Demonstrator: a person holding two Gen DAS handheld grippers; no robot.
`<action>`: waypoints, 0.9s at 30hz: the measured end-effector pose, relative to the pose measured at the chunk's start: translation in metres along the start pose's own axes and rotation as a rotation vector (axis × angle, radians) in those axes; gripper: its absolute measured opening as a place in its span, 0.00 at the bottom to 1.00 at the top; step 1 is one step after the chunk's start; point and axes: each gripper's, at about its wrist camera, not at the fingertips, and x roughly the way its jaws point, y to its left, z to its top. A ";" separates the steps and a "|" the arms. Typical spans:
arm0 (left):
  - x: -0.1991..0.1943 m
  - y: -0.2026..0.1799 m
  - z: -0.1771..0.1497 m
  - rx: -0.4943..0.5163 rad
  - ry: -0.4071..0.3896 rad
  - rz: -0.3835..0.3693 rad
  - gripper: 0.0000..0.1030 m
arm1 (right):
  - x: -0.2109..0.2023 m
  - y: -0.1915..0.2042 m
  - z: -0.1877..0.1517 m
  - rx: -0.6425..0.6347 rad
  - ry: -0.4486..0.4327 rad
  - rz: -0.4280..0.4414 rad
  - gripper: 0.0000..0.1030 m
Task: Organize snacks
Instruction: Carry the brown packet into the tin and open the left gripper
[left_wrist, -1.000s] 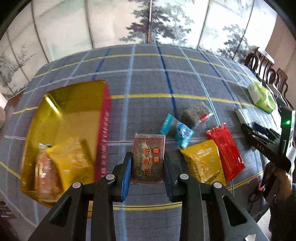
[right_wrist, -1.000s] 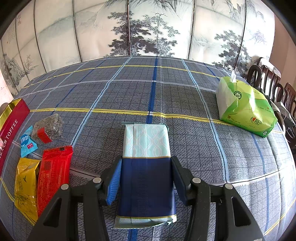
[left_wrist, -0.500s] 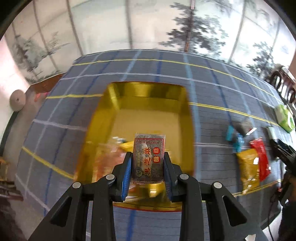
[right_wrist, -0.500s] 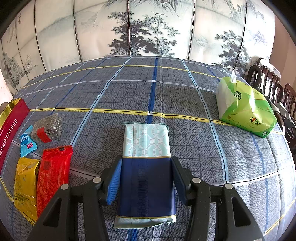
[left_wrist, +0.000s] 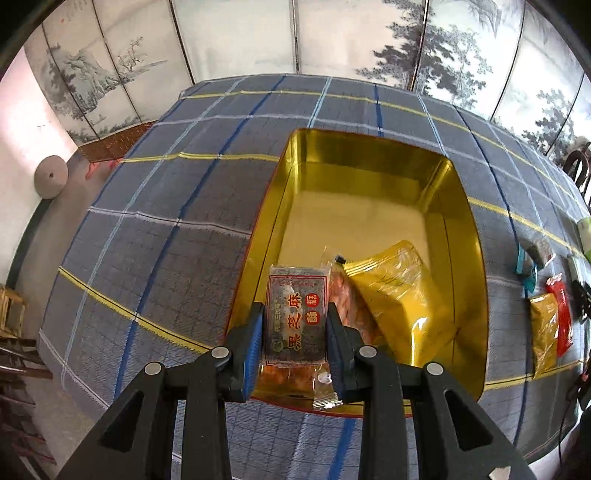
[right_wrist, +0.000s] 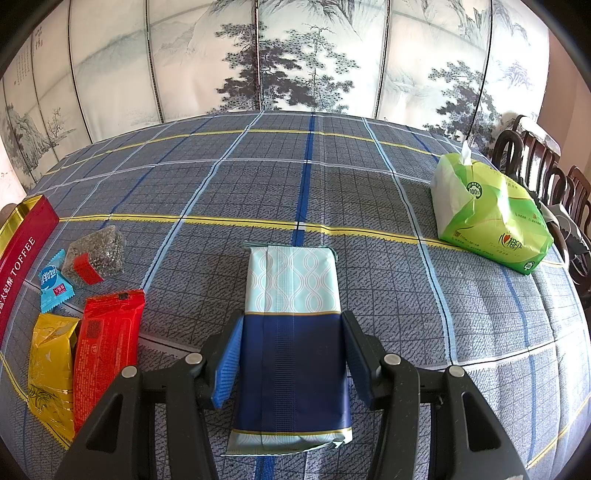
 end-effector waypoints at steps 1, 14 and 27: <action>0.003 0.001 -0.002 0.002 0.007 0.000 0.27 | 0.000 -0.001 0.000 0.000 0.000 0.000 0.51; 0.020 0.007 -0.009 0.001 0.034 -0.006 0.27 | -0.002 -0.004 0.000 0.009 -0.001 -0.009 0.49; 0.017 0.006 -0.009 0.008 0.024 -0.006 0.29 | -0.005 0.004 0.002 0.056 0.013 -0.078 0.49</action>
